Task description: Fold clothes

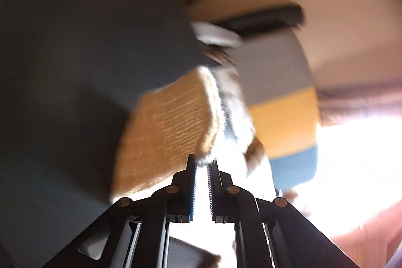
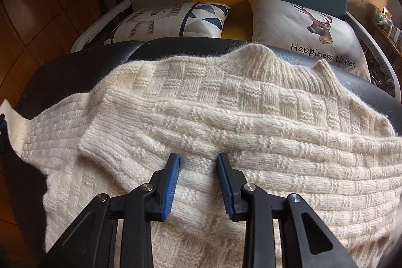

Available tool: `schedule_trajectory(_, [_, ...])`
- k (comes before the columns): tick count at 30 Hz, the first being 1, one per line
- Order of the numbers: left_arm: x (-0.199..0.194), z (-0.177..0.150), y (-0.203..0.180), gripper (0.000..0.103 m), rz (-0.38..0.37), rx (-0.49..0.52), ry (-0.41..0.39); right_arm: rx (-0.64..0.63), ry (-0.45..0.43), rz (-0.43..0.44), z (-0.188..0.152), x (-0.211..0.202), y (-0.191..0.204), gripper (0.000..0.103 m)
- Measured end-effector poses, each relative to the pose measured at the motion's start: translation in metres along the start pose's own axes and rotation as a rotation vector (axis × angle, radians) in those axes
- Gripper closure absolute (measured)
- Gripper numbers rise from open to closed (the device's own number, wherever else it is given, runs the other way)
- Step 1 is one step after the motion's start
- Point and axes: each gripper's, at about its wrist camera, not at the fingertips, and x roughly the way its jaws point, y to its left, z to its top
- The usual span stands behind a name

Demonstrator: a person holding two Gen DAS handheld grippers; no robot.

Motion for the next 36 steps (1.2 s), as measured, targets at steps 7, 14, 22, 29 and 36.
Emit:
schedule_trajectory(7, [0.079,-0.061,-0.092,0.095,-0.093,0.172,0.187,0.059,-0.014,0.080,0.000,-0.002,-0.012,0.067])
schedule_trajectory(14, [0.147,-0.133,-0.126,0.095,-0.044,0.274,0.349,0.227,-0.043,0.289,-0.004,-0.003,-0.045,0.067])
schedule_trajectory(22, [0.109,-0.151,-0.082,0.093,-0.061,0.172,0.332,0.274,-0.100,0.434,0.003,-0.032,-0.040,0.064])
schedule_trajectory(29, [0.039,-0.103,0.011,0.093,-0.071,-0.067,0.146,0.396,0.038,0.990,0.002,-0.008,0.051,0.064])
schedule_trajectory(36, [0.016,-0.088,0.060,0.093,-0.118,-0.185,0.104,0.582,0.214,0.885,-0.003,0.060,0.121,0.064])
